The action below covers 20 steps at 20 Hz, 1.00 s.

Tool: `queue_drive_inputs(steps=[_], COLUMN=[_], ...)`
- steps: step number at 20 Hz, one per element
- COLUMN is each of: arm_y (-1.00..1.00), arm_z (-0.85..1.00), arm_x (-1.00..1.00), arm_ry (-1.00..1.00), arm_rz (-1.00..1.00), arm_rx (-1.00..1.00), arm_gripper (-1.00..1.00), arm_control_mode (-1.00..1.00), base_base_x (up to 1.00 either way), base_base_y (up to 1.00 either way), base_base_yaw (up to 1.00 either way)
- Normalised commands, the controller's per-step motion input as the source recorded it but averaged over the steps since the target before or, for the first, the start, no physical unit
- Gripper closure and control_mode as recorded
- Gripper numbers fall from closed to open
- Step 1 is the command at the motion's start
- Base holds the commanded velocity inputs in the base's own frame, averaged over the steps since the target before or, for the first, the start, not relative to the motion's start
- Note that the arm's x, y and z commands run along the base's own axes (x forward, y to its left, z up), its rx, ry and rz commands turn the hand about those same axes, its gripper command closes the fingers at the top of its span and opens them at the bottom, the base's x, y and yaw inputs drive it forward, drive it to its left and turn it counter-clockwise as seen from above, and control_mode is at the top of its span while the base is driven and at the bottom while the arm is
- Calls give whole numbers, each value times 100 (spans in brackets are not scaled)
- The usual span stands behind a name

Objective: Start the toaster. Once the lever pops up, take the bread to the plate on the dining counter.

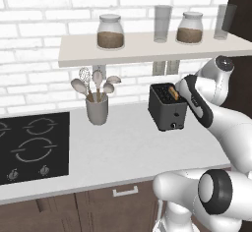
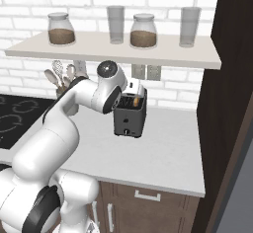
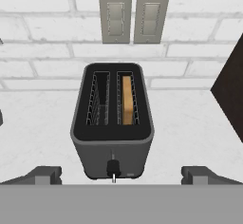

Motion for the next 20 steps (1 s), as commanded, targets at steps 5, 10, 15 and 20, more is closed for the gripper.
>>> queue_drive_inputs(steps=[5, 10, 15, 20], arm_y=[0, 0, 0, 0], arm_z=[0, 0, 0, 0], arm_x=[0, 0, 0, 0], arm_ry=[0, 0, 0, 0], arm_rz=[0, 0, 0, 0], arm_rx=[0, 0, 0, 0], arm_gripper=[-100, -100, -100, -100], arm_control_mode=[-100, -100, -100, -100], base_base_x=[0, 0, 0, 0], base_base_y=[0, 0, 0, 0], base_base_yaw=[0, 0, 0, 0])
